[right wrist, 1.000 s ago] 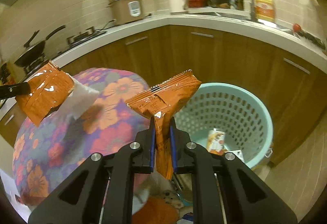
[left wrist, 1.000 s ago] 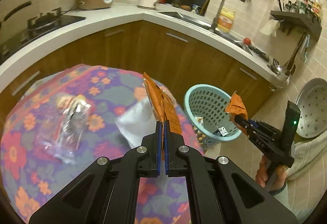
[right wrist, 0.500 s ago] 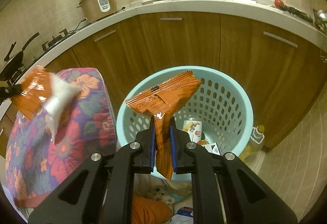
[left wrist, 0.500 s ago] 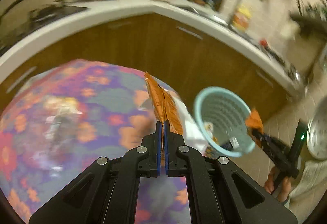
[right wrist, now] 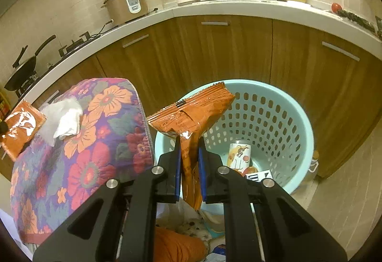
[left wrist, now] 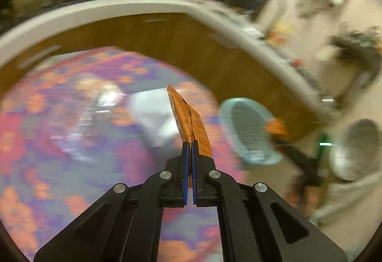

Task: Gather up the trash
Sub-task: 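Carry both orange wrappers toward the blue basket with both tools, then open both tools to drop the orange wrappers into the basket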

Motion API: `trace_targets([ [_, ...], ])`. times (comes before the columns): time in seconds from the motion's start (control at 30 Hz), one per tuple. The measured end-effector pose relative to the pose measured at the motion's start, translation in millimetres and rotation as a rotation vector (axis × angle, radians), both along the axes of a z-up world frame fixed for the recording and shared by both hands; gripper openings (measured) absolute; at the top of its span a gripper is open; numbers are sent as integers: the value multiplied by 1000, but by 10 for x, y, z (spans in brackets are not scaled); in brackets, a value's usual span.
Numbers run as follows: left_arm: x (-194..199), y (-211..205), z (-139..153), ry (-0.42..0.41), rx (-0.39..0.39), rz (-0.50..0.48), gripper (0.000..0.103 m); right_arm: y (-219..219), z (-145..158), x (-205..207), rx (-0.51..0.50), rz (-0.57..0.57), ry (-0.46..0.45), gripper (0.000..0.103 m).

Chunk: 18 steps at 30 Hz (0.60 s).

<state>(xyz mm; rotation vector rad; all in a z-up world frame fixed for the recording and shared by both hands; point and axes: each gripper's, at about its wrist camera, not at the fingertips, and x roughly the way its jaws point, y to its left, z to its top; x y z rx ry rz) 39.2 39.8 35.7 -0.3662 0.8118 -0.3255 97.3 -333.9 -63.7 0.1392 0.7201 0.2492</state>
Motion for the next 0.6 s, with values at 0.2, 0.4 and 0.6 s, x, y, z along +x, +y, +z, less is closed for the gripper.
trace_targets([
  [0.2,260,-386,209,-105,-42,-77,0,-176,97,-54,-13,-49,-20,10],
  [0.4,696,-1159,-52,-82,62,-172,0,-474,-65,103,-1,-120,32,10],
  [0.6,1209,-1913,-656,32,88,-258,0,-667,-250,316,-2,-165,88,23],
])
